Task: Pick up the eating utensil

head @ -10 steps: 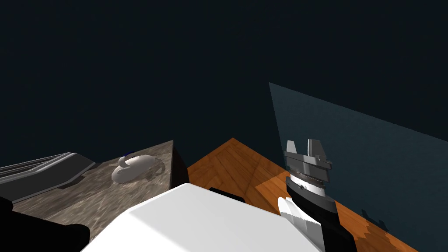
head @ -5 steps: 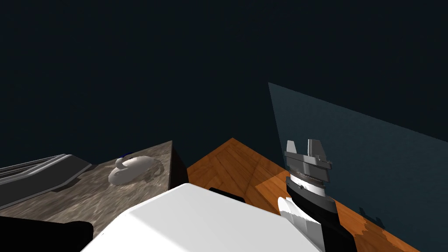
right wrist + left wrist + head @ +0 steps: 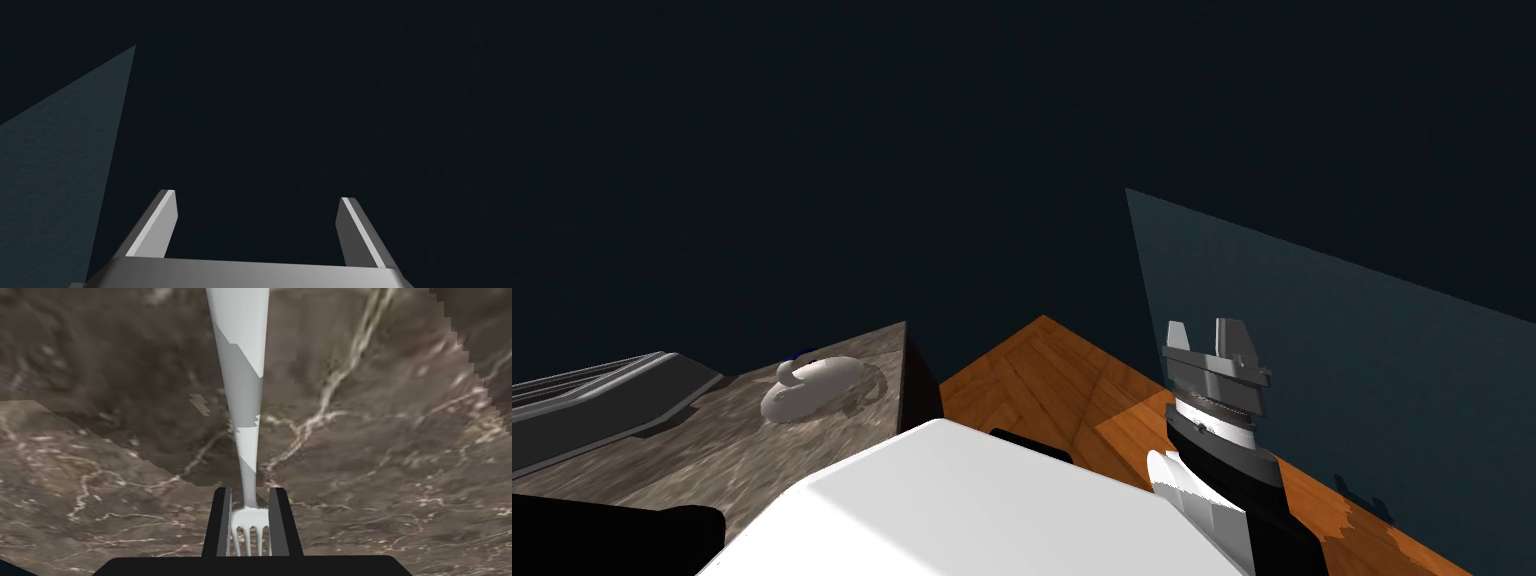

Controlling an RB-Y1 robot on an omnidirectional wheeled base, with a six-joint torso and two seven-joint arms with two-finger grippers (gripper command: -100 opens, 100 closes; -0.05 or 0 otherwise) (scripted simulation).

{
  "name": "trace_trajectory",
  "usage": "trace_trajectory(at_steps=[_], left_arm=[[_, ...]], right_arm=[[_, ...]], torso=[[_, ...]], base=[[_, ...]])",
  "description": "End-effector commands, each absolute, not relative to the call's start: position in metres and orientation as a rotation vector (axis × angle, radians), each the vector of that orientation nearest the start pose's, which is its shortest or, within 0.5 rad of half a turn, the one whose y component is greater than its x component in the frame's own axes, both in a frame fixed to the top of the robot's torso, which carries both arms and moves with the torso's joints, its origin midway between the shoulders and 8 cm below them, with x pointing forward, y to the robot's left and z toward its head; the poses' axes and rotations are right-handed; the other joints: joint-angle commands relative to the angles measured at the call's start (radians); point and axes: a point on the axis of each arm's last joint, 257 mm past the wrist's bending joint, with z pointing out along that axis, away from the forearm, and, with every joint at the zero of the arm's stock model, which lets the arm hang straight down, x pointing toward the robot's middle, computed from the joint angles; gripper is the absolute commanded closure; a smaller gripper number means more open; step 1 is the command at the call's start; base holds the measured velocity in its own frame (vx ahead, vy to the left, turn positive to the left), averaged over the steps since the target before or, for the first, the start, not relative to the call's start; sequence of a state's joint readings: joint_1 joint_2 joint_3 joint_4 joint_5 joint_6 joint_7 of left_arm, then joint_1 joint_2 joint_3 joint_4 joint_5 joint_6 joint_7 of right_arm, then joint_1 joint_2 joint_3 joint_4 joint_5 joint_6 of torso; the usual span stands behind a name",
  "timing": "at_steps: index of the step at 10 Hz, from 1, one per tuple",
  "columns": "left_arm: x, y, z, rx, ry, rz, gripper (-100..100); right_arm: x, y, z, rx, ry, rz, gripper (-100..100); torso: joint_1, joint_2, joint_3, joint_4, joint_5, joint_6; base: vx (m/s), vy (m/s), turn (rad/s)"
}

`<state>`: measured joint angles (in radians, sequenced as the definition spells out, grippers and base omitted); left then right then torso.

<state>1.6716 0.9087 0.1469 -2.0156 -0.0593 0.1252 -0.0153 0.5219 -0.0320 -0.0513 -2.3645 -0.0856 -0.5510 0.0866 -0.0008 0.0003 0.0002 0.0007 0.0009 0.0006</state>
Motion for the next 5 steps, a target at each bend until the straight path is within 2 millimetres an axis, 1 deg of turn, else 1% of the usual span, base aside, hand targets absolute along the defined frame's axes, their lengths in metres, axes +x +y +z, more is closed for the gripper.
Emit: trace_trajectory(at_steps=[1, 3, 4, 5], left_arm=[[-0.1026, 0.5095, -0.3448, -1.161, 2.520, 0.226, 100], [-0.0984, 0.5071, -0.3355, -1.150, 2.525, 0.224, 100], [-0.0991, 0.5075, -0.3376, -1.154, 2.523, 0.225, 100], [-0.0988, 0.5072, -0.3371, -1.153, 2.523, 0.225, 0]], right_arm=[[0.3110, -0.2969, 0.0652, 0.554, 0.526, 1.244, 0], [0.3110, -0.2969, 0.0652, 0.554, 0.526, 1.244, 0], [0.3110, -0.2969, 0.0652, 0.554, 0.526, 1.244, 0], [0.3110, -0.2969, 0.0652, 0.554, 0.526, 1.244, 0]], torso=[[0.000, 0.000, 0.000, 0.000, 0.000, 0.000], [-0.001, 0.000, 0.000, 0.000, 0.000, 0.000], [-0.001, 0.001, 0.000, 0.000, 0.000, 0.000], [0.000, 0.000, 0.000, 0.000, 0.000, 0.000]], base=[[-0.001, 0.001, 0.035], [-0.009, 0.000, 0.046], [-0.006, -0.001, 0.009], [0.000, 0.000, 0.000]])
